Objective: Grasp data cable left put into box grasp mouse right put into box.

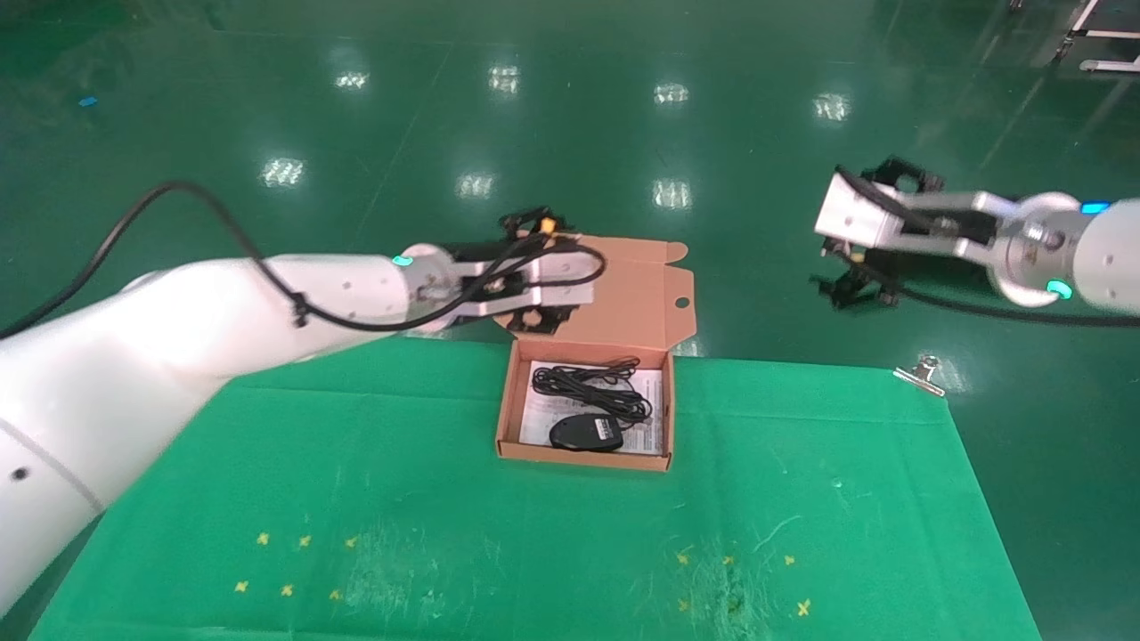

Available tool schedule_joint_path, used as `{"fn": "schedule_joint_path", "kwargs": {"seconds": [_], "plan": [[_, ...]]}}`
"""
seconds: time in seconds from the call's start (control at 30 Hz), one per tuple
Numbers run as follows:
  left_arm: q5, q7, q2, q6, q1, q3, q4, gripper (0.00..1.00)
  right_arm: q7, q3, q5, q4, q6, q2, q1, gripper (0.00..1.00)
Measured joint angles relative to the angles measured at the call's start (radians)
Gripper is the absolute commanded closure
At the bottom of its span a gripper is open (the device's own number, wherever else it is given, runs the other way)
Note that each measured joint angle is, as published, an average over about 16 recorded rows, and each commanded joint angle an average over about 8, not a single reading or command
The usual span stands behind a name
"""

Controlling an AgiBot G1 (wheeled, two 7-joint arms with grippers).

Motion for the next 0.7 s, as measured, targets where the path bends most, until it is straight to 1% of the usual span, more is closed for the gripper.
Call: {"fn": "schedule_joint_path", "kwargs": {"seconds": [0.3, 0.7], "plan": [[-0.133, -0.046, -0.106, 0.152, 0.089, -0.13, -0.088, 0.0, -0.07, 0.156, 0.176, 0.018, -0.128, 0.022, -0.117, 0.0], [-0.288, -0.101, -0.23, 0.328, 0.193, -0.282, -0.19, 0.0, -0.151, 0.338, 0.379, 0.038, -0.277, 0.048, -0.252, 0.0]]}}
